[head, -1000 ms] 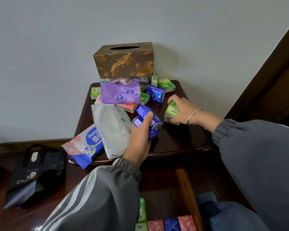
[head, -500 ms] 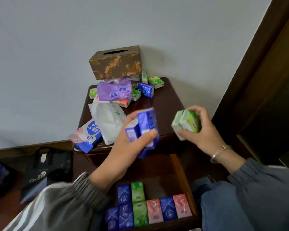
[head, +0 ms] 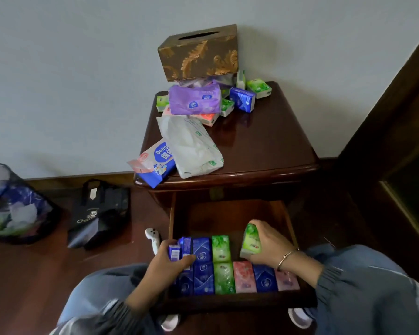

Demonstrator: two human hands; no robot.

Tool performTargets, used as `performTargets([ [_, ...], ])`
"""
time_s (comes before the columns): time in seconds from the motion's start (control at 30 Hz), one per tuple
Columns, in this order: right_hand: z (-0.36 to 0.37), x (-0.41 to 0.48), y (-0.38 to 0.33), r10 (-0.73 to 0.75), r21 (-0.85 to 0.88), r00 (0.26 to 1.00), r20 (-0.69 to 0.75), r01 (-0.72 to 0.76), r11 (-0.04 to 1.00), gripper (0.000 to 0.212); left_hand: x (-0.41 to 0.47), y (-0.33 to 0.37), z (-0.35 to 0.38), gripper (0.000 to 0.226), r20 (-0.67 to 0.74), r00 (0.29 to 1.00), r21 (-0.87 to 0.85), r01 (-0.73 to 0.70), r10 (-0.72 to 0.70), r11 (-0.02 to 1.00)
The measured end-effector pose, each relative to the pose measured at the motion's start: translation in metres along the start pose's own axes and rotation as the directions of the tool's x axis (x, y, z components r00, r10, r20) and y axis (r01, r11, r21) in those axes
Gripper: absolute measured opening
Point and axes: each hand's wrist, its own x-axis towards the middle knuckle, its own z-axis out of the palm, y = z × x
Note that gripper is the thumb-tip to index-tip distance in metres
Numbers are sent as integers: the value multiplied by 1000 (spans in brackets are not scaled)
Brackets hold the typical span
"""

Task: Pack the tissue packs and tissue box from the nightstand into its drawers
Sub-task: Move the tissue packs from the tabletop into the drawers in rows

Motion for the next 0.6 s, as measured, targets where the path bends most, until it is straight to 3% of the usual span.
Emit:
performTargets([
  [0.1,14,28,6,-16,-95,1000,-7,15,995,91,14,-1,2,50,-10,1000,8,20,-20,1000],
  [0.27,42,55,20,2,-208,993,116,23,978,93,25,-6,2,58,10,999,7,44,-44,999],
  [0.43,55,68,26,1,-172,983,182,31,985,97,28,-1,-1,59,-10,999,-21,36,-36,999],
  [0.6,50,74,18,33,-8,915,402,-33,999,110,26,4,-2,57,4,1000,-61,21,-21,998],
])
